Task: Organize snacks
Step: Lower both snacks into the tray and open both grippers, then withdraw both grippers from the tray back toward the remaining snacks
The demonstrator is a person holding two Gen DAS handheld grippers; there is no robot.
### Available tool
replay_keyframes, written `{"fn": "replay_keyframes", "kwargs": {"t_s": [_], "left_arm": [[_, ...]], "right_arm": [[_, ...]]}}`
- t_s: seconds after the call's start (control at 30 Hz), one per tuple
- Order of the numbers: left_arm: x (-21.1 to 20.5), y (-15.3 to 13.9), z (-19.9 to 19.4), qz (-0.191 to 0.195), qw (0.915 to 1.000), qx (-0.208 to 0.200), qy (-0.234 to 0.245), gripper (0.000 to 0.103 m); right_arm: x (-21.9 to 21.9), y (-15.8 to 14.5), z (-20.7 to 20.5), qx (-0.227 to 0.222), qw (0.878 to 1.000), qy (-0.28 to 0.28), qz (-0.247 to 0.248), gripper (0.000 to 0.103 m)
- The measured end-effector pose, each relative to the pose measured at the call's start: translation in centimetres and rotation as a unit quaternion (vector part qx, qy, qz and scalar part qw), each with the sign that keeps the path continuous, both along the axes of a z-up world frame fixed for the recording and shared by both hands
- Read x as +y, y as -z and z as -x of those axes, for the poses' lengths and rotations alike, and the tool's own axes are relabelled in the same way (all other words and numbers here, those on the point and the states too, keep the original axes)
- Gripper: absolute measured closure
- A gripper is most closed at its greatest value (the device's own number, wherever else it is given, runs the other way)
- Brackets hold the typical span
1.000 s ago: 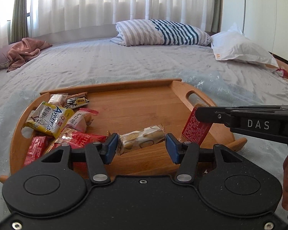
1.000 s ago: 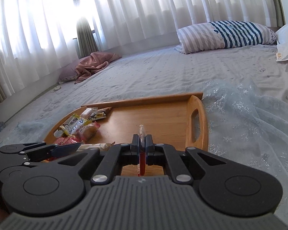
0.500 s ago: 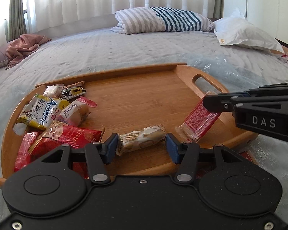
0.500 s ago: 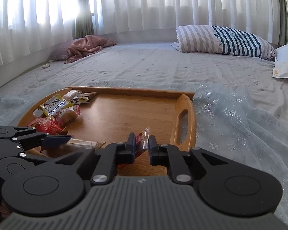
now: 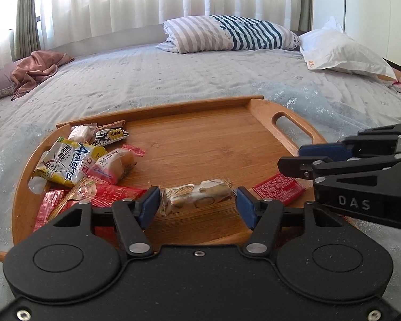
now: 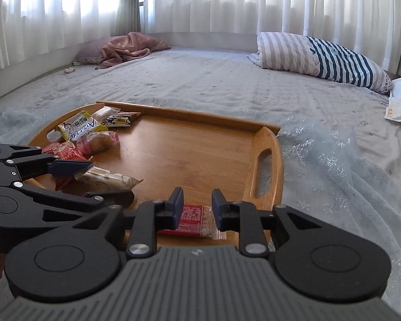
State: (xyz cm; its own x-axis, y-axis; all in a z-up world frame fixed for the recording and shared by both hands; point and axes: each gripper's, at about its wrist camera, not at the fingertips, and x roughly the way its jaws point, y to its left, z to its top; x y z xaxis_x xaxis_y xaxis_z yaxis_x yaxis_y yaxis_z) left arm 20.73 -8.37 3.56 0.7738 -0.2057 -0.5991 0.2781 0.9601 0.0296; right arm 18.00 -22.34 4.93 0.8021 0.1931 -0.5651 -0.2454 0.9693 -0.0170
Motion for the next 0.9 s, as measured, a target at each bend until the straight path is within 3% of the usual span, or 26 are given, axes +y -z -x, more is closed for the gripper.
{"fn": "replay_keyframes", "kwargs": {"t_s": [0.07,0.13,0.33,0.43,0.5,0.63,0.9], "left_arm": [[-0.1,-0.1,0.0,-0.002,1.0000,0.001,-0.001,0.036],[-0.1,-0.2,0.2,-0.005,1.0000,-0.002,-0.002,0.024],[-0.3,-1.1,0.8,-0.004,0.9999,-0.015,-0.006,0.016],[0.3,-1.9,1.2,0.010,0.9996,-0.019,-0.018,0.013],[0.8,-2.5,1.6,0.019,0.9993,-0.023,-0.024,0.012],[1.8,-3.2,2.5,0.027,0.9984,-0.032,-0.039,0.004],[3.6,-3.5,4.6,0.031,0.9976,-0.032,-0.053,0.001]], "right_arm": [[-0.3,-0.6,0.5,-0.011,1.000,0.008,0.000,0.040],[-0.6,-1.2,1.2,-0.023,1.000,0.017,0.004,0.034],[-1.7,-3.3,4.1,-0.058,0.997,0.047,0.010,0.013],[-1.9,-3.9,5.4,-0.068,0.996,0.060,0.025,0.010],[-1.8,-3.8,6.1,-0.068,0.995,0.068,0.038,0.001],[-1.2,-2.9,7.2,-0.051,0.995,0.069,0.052,0.000],[0.6,0.2,8.4,-0.003,0.998,0.046,0.032,0.000]]}}
